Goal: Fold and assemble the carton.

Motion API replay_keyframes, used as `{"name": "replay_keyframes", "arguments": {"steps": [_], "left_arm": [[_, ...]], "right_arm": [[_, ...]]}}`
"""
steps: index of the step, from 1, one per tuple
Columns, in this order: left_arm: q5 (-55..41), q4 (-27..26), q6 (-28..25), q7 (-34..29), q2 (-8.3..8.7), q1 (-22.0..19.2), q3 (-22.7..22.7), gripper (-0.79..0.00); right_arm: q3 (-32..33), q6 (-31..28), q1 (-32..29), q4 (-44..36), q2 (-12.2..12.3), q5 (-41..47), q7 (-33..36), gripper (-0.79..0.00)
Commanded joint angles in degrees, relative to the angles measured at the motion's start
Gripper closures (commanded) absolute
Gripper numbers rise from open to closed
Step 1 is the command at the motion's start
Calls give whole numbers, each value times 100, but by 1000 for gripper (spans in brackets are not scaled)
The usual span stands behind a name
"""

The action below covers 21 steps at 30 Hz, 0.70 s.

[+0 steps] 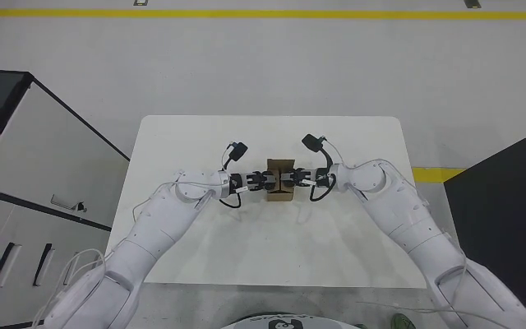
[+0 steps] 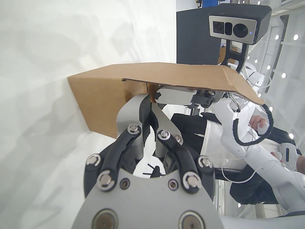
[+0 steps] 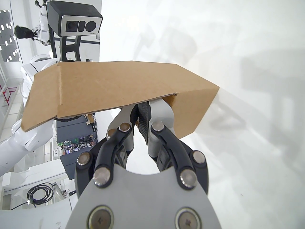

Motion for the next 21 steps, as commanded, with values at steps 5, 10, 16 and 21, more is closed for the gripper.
{"name": "replay_keyframes", "arguments": {"steps": [5,10,16,21], "left_arm": [[20,-8,11,2,-12,13,-5,0],[23,-19,4,-1,-20,29,-16,0],[54,-33,-1,9,-26,43,-32,0],[73,-59,-10,10,-27,70,-53,0]], "right_arm": [[37,-3,-22,-28,2,-24,12,0],[68,-6,-51,-17,7,-43,27,0],[95,-1,-75,-45,6,-41,48,0],[121,7,-96,-87,7,-64,38,0]]}}
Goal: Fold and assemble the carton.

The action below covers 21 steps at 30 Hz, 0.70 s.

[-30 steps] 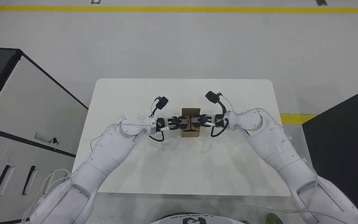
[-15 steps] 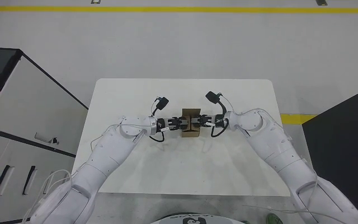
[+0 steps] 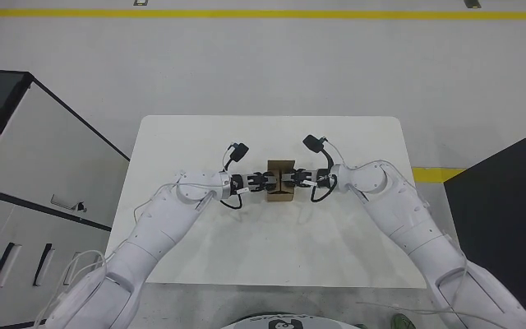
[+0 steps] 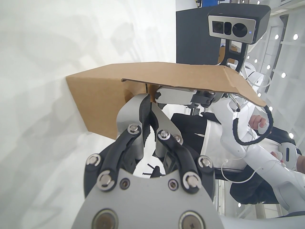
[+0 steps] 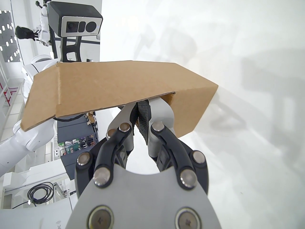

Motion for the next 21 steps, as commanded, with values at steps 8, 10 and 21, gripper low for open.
{"name": "replay_keyframes", "arguments": {"steps": [8,10,21], "left_arm": [[-11,-63,-46,29,18,60,-110,0],[-21,-111,-89,19,32,88,-161,0],[-7,-751,-249,-398,214,444,-585,-785]], "right_arm": [[98,-35,-62,-87,16,13,-27,0],[185,-128,-107,-138,38,114,27,0],[946,-617,-531,-559,276,847,835,-785]]}}
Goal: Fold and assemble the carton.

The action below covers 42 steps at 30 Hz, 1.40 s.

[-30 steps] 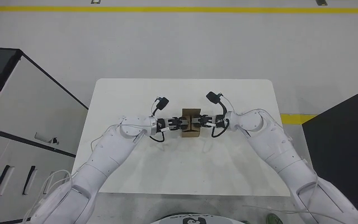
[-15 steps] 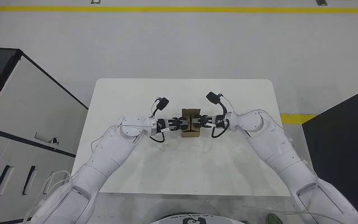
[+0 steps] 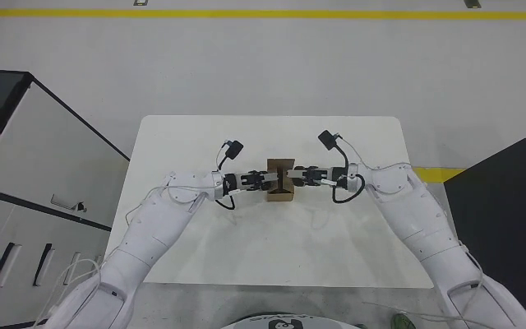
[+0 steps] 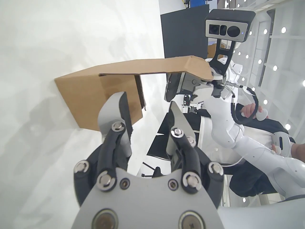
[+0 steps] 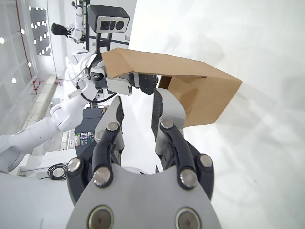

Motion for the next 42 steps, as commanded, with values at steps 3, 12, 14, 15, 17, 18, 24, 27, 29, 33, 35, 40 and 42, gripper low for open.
{"name": "replay_keyframes", "arguments": {"steps": [3,12,14,15,17,18,24,27,29,33,35,40,42], "left_arm": [[-1,-11,0,-14,3,5,-3,-785],[-244,-276,-96,-126,90,314,-266,-785],[-329,-374,-161,-215,130,432,-384,-785],[-365,-438,-189,-285,149,487,-427,-785],[-419,-526,-191,-393,183,583,-509,-785],[-389,-570,-155,-475,198,619,-517,-785],[-127,-665,-200,-478,228,621,-554,-785],[-127,-665,-200,-478,228,621,-554,-785],[-72,-676,-165,-428,228,691,-502,-785],[-322,-599,-219,-700,223,785,-393,-785],[-369,-539,-257,-723,220,788,-364,-785],[-505,-429,-323,-764,195,778,-241,-785],[-613,-390,-369,-720,165,756,-151,-785]], "right_arm": [[-9,4,6,4,-2,-7,-20,-785],[457,-220,-250,-175,104,589,171,-785],[634,-258,-306,-216,148,713,260,-785],[707,-269,-328,-233,165,789,297,-785],[814,-274,-335,-235,186,928,334,-785],[852,-247,-326,-222,187,1050,315,-785],[876,-191,-307,-208,184,1188,306,-785],[880,-185,-316,-208,183,1182,264,-785],[880,-218,-320,-232,173,1133,8,-785],[742,-348,-96,-35,114,1082,-310,-785],[583,-408,79,173,56,1139,-383,-785],[64,-613,614,766,-142,1251,-501,-785],[-143,-694,837,1013,-232,1273,-553,-785]]}}
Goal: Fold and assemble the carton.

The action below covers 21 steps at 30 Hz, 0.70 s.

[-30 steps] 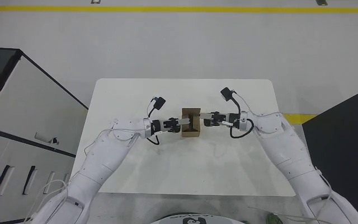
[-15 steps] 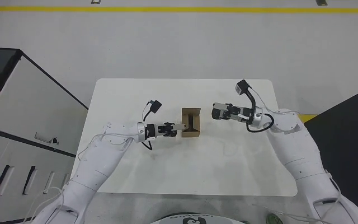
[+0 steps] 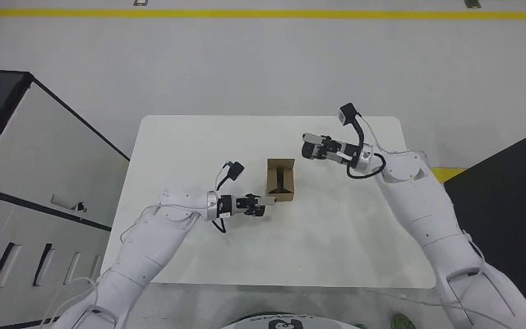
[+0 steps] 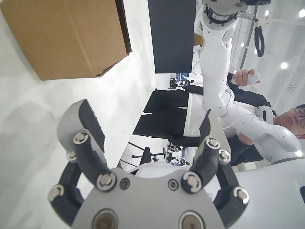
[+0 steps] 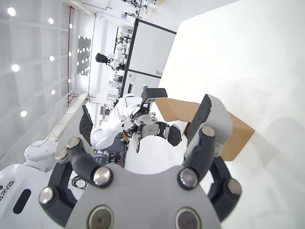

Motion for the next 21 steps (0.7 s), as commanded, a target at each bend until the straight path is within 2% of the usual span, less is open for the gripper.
{"name": "replay_keyframes", "arguments": {"steps": [1,6,10,21], "left_arm": [[-160,68,-53,157,-38,-22,75,-785],[-429,346,-218,440,-149,-168,300,-785],[-545,613,-262,677,-200,-302,335,-785],[-564,654,-493,939,-165,-296,91,-785]], "right_arm": [[-197,-78,218,254,-88,29,-66,-785],[-642,-273,629,838,-312,130,-77,-785],[-899,-256,863,1246,-455,266,169,-785],[-1099,-276,1044,1779,-624,581,807,-785]]}}
